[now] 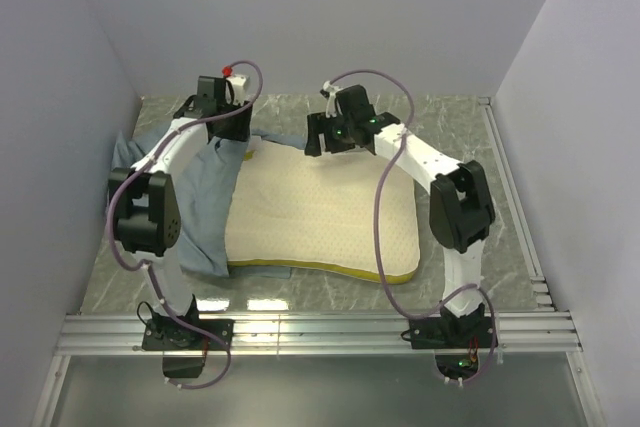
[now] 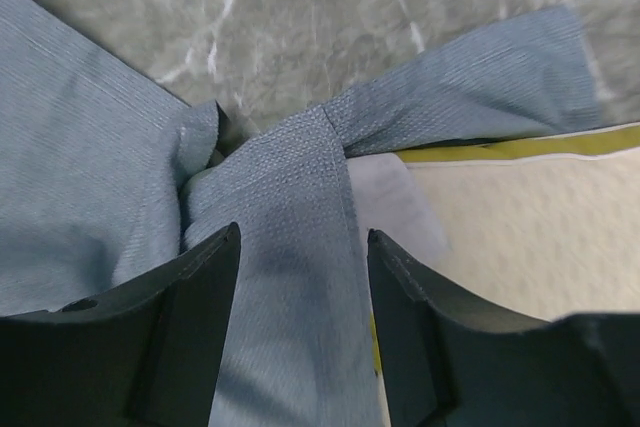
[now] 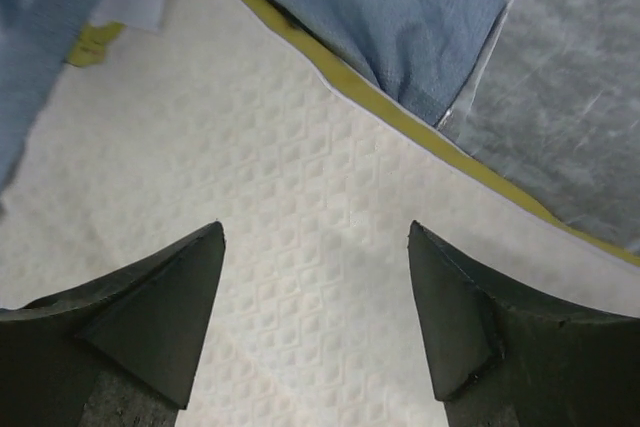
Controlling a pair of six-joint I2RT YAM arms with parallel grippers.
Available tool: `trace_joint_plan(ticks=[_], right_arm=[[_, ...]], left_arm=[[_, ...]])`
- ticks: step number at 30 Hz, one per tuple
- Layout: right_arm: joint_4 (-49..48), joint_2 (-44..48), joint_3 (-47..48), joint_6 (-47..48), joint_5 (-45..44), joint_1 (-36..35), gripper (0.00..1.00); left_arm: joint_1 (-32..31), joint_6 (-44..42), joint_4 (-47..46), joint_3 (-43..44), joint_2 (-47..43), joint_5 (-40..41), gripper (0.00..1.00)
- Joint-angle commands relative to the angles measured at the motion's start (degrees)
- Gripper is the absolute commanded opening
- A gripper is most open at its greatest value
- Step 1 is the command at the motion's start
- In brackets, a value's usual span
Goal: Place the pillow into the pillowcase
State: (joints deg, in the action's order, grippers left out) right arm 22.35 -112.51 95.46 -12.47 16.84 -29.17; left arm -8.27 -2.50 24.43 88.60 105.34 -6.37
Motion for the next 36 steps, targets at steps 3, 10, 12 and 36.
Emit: trace_joint_plan(ticks=[3, 10, 12, 36], right_arm=[[1.73, -5.26, 5.17, 1.75, 0.47, -0.89, 0.81], [2.79, -8.43, 3.42, 2.27, 4.16, -1.15, 0.82], [3.05, -9.48, 3.85, 2.45, 5.13, -1.24, 0.79], [-8.19, -3.95, -0.18, -7.47, 16.73, -3.0, 0.0]], left_arm=[[-1.57, 2.06, -4.12, 4.04, 3.63, 4.53, 0.61], [-2.54, 2.06, -3.86, 7.11, 9.88, 4.09, 0.62], [-2.62, 2.06, -3.51, 8.34, 11.81, 4.35, 0.62], [-11.41, 17.17, -5.96, 7.65, 7.17, -15.41, 0.0]])
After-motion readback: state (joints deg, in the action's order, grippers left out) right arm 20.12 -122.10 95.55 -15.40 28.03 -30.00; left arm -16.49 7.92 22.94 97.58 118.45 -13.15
